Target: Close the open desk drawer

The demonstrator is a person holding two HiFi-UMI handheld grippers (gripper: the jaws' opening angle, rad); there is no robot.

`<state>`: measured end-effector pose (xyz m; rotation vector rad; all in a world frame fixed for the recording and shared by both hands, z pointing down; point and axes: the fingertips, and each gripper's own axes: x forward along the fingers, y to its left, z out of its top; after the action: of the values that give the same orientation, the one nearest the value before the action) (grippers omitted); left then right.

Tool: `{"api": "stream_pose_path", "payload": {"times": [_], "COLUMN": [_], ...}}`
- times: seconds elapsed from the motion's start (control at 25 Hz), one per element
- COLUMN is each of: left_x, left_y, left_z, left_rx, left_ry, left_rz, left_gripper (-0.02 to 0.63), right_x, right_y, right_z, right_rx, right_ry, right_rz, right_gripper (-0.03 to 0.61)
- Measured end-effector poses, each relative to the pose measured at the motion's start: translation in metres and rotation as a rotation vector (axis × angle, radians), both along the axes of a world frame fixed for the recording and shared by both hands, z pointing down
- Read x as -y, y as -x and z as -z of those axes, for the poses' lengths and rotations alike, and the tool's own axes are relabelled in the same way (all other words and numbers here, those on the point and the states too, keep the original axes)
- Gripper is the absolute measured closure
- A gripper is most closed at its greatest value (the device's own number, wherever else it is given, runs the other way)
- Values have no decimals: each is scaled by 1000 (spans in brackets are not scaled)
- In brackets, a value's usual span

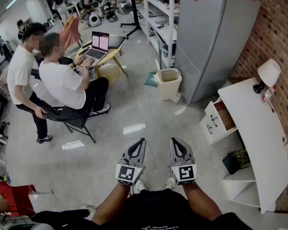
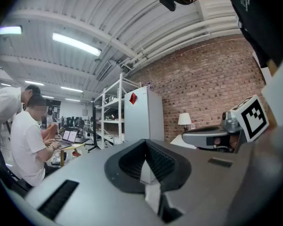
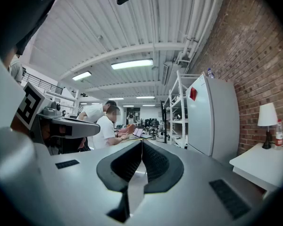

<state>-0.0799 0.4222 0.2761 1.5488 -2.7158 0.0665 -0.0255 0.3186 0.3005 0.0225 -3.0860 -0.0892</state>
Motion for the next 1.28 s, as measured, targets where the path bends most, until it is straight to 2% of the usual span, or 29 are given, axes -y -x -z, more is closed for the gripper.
{"api": "stream_pose_path", "payload": {"times": [0.28,0.76,1.28], "left_x": [-6,-31,-71], "left_y": [-2,9,37], "left_z": [-3,-6,-7], "left_rx": [9,0,-11], "left_ry": [25,20,-22], "left_rz": [-15,-45,-89], "left_gripper": [606,606,606], "right_x": [-12,-40,-98], "right_y": [4,15,36], "right_z": [10,17,8], "right_rx": [28,74,36], "right_ry": [3,22,10], "right_rz": [1,8,64], "right_gripper": [550,549,549]}}
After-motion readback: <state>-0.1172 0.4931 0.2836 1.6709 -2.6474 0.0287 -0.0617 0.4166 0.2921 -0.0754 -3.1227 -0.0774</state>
